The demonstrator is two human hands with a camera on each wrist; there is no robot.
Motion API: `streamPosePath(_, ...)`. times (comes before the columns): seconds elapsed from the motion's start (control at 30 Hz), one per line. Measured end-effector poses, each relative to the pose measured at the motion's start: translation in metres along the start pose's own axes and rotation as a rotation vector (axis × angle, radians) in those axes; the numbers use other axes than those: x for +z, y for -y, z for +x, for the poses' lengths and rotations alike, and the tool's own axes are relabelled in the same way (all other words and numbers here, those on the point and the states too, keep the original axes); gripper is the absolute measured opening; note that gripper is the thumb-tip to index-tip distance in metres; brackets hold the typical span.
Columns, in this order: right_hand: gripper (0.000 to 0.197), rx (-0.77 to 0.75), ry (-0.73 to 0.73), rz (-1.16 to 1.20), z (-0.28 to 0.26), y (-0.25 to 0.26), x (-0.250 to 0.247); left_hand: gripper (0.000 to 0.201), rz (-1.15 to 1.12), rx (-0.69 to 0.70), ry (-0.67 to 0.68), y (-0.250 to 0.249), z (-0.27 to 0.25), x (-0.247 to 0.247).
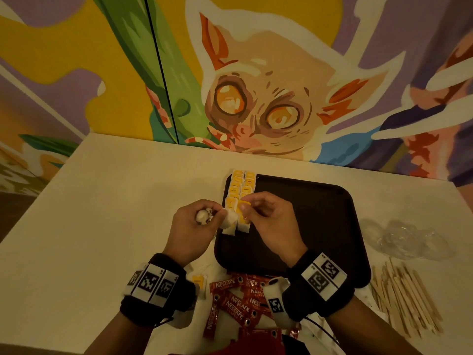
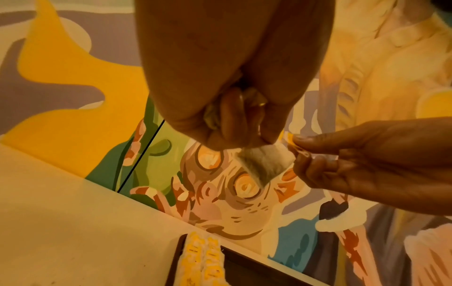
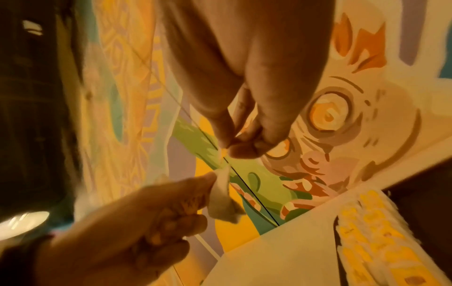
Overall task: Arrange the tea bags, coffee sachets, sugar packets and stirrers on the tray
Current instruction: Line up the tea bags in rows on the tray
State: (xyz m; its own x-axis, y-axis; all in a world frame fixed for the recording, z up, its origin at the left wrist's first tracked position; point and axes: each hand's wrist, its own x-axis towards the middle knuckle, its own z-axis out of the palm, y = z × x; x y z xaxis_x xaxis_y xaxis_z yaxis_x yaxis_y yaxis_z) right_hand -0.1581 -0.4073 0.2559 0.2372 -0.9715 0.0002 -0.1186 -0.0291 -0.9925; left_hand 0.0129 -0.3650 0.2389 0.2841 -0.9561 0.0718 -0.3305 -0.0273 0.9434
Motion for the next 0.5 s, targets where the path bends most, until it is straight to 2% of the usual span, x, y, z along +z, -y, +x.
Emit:
streamPosePath(0.13,0.012,-0.197,-0.128,-0.146,-0.006,-0.001,0.009,0.005,-0.071,-0.099,-0.081,-0.006,0.0,0.005)
streamPosePath(0.27,0.012,-0.437,-0.164,-0.382,-0.011,-0.008,0.014,0.01,-0.305,-0.302,-0.055,-0.016,-0.002,0.01)
streamPosePath(0.37,0.013,-0.484,-0.193,-0.477,-0.014,-0.012,0.017,0.012,-0.451,-0.409,-0.007,-0.018,-0.003,0.009)
streamPosePath(0.5,0.014,-0.538,-0.223,-0.53,-0.015,-0.015,0.019,0.015,-0.525,-0.426,0.043,-0.017,-0.005,0.006)
